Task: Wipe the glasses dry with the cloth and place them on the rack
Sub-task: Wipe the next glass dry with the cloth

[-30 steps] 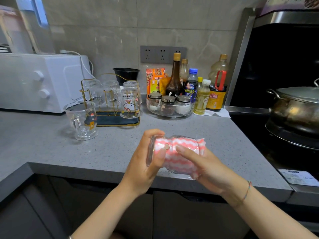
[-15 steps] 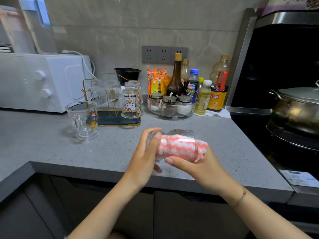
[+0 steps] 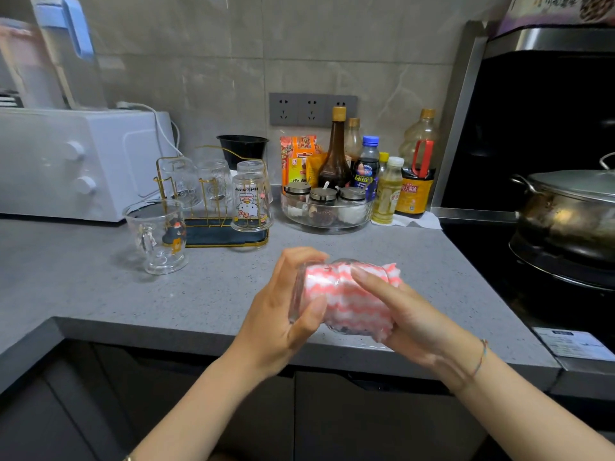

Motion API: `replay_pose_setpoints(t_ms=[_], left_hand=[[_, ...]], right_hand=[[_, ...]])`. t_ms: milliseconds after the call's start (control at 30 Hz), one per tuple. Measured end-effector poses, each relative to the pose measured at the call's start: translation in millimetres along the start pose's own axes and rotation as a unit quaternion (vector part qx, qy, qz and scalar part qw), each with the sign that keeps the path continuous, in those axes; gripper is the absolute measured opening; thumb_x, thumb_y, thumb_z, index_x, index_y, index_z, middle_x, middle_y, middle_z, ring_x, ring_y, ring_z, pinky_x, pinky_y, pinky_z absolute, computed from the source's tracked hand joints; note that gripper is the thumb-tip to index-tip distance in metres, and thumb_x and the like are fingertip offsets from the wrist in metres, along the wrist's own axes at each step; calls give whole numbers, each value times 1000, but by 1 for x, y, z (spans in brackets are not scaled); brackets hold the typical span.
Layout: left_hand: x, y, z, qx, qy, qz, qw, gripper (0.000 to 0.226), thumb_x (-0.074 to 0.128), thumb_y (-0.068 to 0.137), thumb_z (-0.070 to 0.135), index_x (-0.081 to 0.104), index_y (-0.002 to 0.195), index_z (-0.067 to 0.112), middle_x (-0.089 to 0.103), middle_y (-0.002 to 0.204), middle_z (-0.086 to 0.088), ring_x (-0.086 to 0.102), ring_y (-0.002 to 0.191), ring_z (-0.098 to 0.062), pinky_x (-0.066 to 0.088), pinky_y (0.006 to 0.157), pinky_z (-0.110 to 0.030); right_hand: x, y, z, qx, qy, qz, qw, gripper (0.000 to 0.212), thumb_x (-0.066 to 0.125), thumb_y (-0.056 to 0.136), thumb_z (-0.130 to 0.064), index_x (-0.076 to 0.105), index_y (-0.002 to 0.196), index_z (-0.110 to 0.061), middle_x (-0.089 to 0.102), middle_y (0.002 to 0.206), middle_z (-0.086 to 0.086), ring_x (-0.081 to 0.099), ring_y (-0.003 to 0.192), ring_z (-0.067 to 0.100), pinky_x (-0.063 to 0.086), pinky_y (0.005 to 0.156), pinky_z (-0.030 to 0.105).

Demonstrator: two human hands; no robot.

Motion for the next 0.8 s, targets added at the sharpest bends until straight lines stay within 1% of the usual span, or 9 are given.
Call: replay_pose_setpoints(t_ms=[100,167,267,367,467,567,633,733,800], left_hand=[[4,1,4,-48,-92,-32,994,49,35,83,78,40,122,50,45,121,23,55,110,-4,48,84,-17],[5,5,2,-119,-178,-40,976,53,40,75,83,48,119,55,53,121,19,62,106,-1,51,83,-23],[2,9,3,-271,-274,-74,920,60,41,70,81,52,122,53,62,127,-2,71,95,-19,59,68,-38],[0,6,7,-346,-297,-98,885,61,50,79,75,51,125,34,66,119,-10,72,81,-26,58,58,-36],[2,6,1,-291,-256,-55,920,47,55,84,64,54,121,35,62,124,-5,71,96,-22,57,67,-34],[0,3,-5,-202,-216,-82,952,57,60,76,69,49,128,48,63,121,2,68,106,-17,57,81,-30],[-4,1,-4,-153,-178,-102,967,59,60,75,69,42,130,58,58,122,16,62,114,-12,53,93,-31],[-8,-2,1,-95,-92,-131,982,57,53,80,61,29,131,68,46,127,35,52,121,2,48,95,-22],[-9,-2,3,-46,3,-138,989,61,53,81,59,22,131,72,36,134,37,50,120,4,48,93,-24]], right_hand=[[-4,2,0,-3,-19,13,1000,24,82,69,-34,76,86,-20,74,94,11,72,84,22,58,69,27],[-9,3,-3,1,-61,9,998,10,77,78,-25,77,88,-22,74,99,10,71,90,22,58,75,27],[-16,4,-4,7,-105,0,994,21,69,81,-14,71,102,-15,73,102,12,70,94,24,57,80,29],[-15,3,-2,-10,-163,-12,987,30,68,80,-6,62,109,-11,73,100,9,70,92,19,56,78,24],[-14,2,1,4,-162,-31,986,35,65,80,11,60,110,-6,75,87,1,71,79,8,52,63,13],[-16,4,4,10,-150,-45,988,52,69,74,11,56,122,-3,70,111,15,67,105,26,53,89,31],[-17,4,4,16,-124,-68,990,52,65,72,10,59,121,-8,69,114,14,65,109,28,50,95,35],[-21,3,2,33,-62,-74,995,40,76,65,-5,71,103,-14,74,98,6,71,91,17,55,77,24],[-23,4,3,52,-17,-70,996,46,89,53,-23,76,97,-14,74,97,9,71,87,18,56,73,25]])
Point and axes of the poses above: each hand's wrist, its own y-axis towards the middle knuckle, its own x-axis out of the palm, z = x × y, the point moved 1 cm from there along y, towards the middle knuckle
